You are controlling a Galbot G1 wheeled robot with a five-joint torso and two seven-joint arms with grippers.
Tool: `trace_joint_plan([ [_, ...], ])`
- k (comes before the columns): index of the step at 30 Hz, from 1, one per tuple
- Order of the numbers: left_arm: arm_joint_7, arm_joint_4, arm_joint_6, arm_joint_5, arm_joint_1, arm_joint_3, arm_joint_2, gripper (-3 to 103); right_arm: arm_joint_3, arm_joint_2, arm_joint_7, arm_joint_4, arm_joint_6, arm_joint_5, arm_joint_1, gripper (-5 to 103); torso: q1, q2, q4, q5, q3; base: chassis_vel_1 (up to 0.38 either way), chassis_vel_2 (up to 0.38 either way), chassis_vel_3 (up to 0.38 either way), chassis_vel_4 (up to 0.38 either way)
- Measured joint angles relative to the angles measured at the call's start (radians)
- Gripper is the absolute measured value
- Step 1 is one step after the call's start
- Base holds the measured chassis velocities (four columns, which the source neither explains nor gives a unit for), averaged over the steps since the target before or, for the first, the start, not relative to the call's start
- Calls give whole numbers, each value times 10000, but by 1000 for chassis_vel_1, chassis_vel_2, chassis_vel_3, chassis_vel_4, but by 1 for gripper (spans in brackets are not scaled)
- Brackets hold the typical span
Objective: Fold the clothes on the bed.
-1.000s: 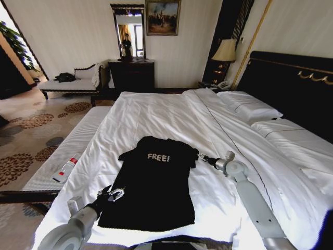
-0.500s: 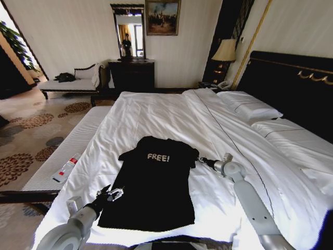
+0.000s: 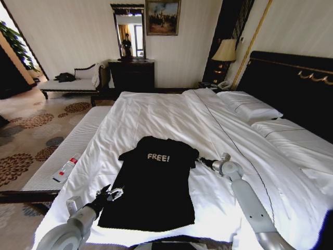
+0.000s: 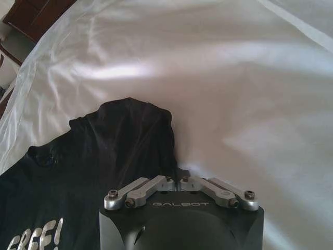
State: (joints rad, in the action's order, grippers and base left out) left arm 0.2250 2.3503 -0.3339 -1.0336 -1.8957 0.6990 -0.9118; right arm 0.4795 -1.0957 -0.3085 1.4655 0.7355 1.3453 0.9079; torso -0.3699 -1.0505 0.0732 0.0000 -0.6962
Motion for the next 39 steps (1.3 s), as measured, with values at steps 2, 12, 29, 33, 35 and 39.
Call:
trace_joint_plan([
  [2, 3, -4, 1, 0, 33, -39, -3, 100, 12, 35, -3, 13, 0, 10, 6, 1, 0, 0, 1, 0, 0, 0, 0, 0, 0],
  [12, 10, -46, 8, -1, 47, -41, -25, 100, 35, 220, 96, 116, 2, -395, -3, 0, 0, 0, 0, 2, 0, 0, 0, 0, 0],
  [29, -22, -108, 21, -17, 141, -68, -73, 100, -112, 1428, 79, 149, 0, 215, -611, 0, -1, 0, 0, 1, 0, 0, 0, 0, 0],
  [33, -59, -116, 27, -18, 73, -4, -98, 100, -142, 1516, 69, 186, 0, 197, -533, 0, 0, 1, 1, 2, -1, 0, 0, 0, 0],
  [35, -66, -128, 32, -18, 77, -12, -106, 100, -183, 1564, 62, 205, -1, 176, -494, 0, 0, 1, 1, 1, 0, 0, 0, 0, 0],
  [39, -65, -129, 33, -14, 125, -82, -115, 100, -366, 1593, 13, 529, -1, 217, -451, 0, -1, 1, 2, 0, 0, 0, 0, 0, 0],
])
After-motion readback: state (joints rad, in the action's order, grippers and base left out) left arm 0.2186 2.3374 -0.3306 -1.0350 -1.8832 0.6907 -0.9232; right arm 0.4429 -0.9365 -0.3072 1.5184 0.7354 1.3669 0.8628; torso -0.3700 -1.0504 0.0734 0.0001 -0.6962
